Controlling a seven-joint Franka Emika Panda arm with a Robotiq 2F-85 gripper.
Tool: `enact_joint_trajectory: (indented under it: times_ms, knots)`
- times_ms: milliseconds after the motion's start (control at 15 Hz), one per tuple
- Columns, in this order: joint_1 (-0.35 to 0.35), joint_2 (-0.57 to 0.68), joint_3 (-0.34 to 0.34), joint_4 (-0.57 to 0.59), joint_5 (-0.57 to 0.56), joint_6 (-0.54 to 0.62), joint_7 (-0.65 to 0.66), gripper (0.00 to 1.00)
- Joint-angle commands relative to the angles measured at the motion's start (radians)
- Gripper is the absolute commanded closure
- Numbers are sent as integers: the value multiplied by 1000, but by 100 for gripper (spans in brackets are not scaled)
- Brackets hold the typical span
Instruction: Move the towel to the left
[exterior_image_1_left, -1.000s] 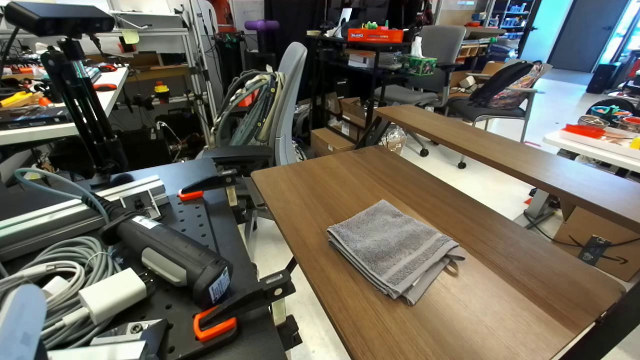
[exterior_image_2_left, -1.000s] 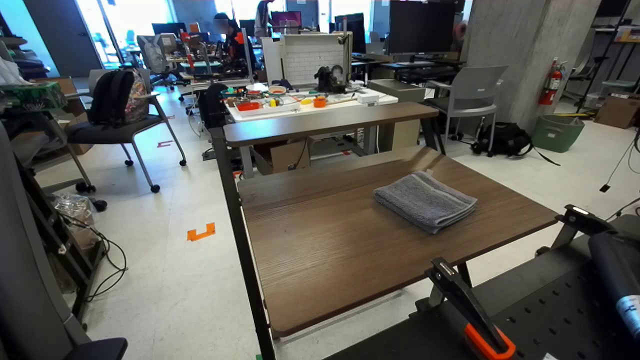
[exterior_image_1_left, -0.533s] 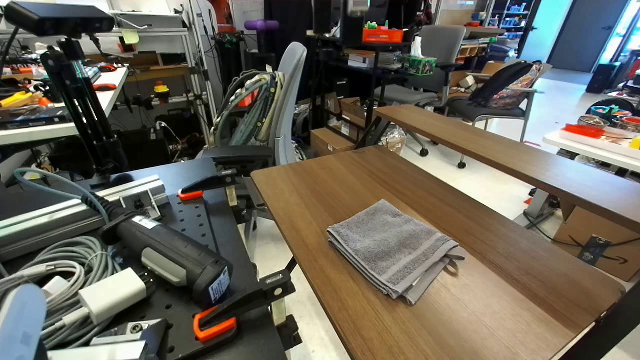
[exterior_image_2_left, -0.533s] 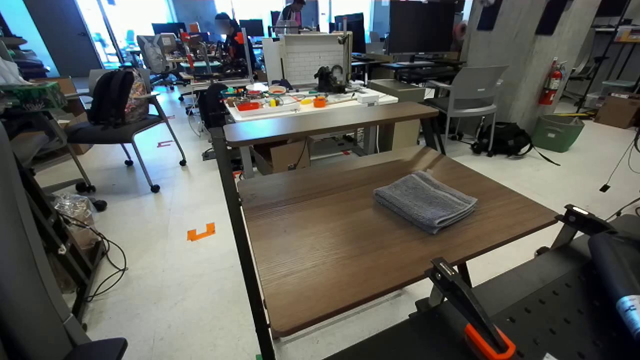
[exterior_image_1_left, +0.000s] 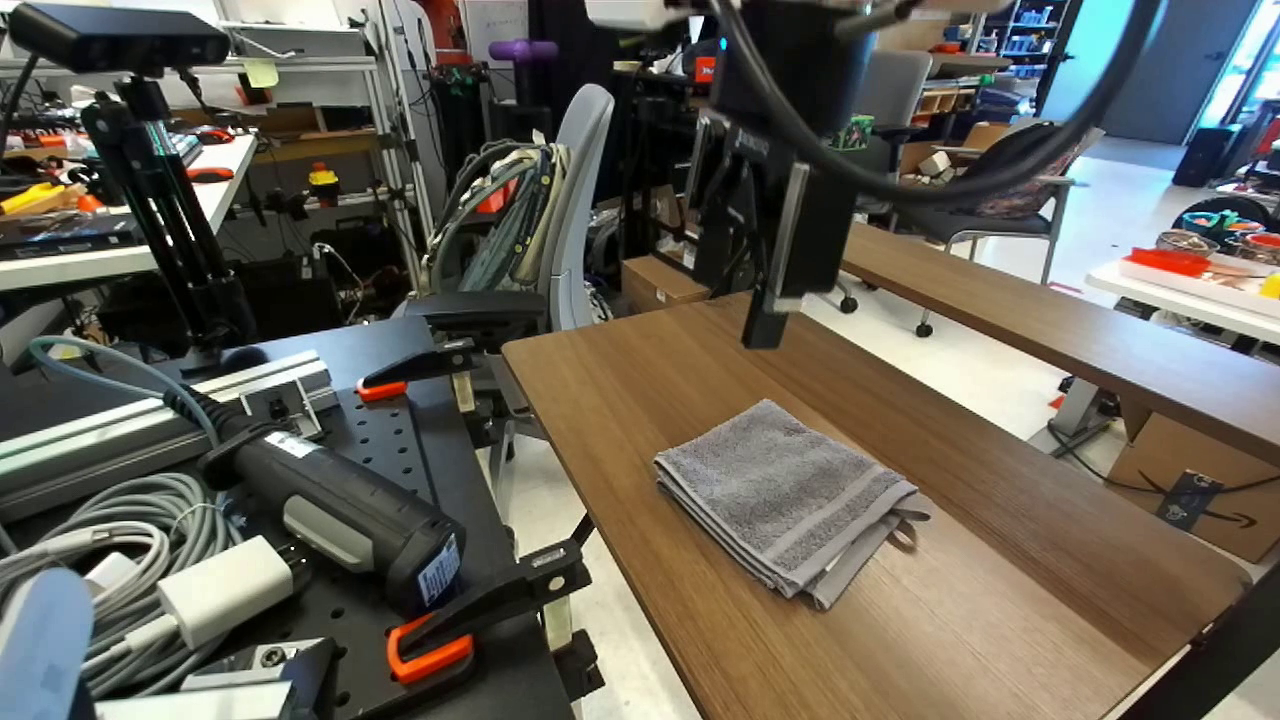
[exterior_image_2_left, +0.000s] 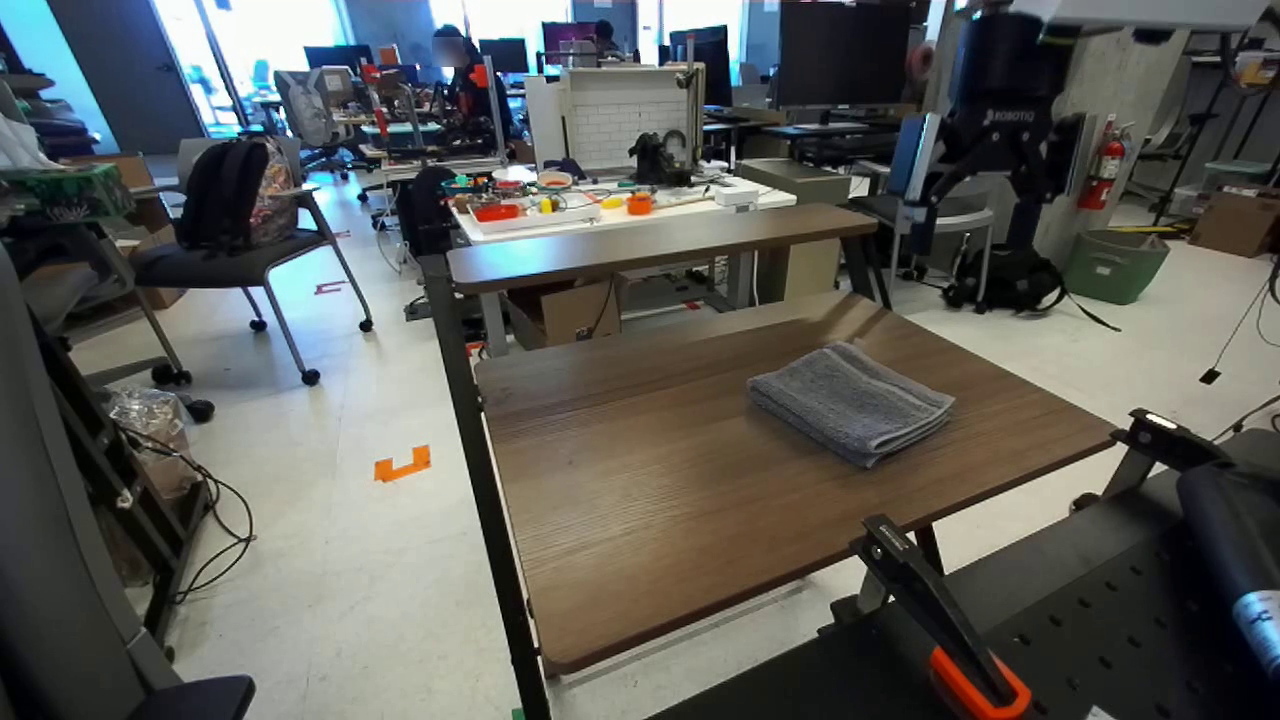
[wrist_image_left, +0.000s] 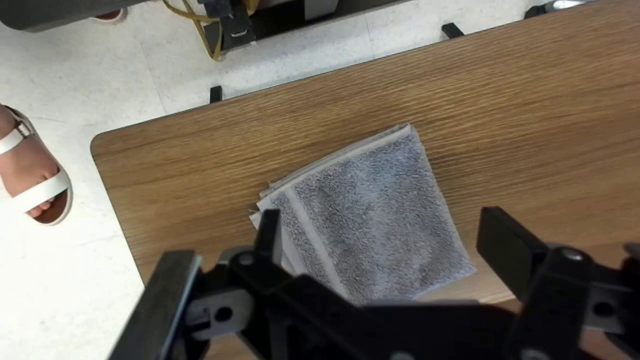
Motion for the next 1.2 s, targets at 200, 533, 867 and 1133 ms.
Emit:
enact_joint_trajectory:
  times_ms: [200,533,867,1133]
  knots:
    - [-4,68,-7,32,-14,-2,7,0]
    - [-13,87,9,51,36,24,-6,0]
    - [6,208,13,146,37,38,46,0]
    - [18,328,3,210,20,111,82,0]
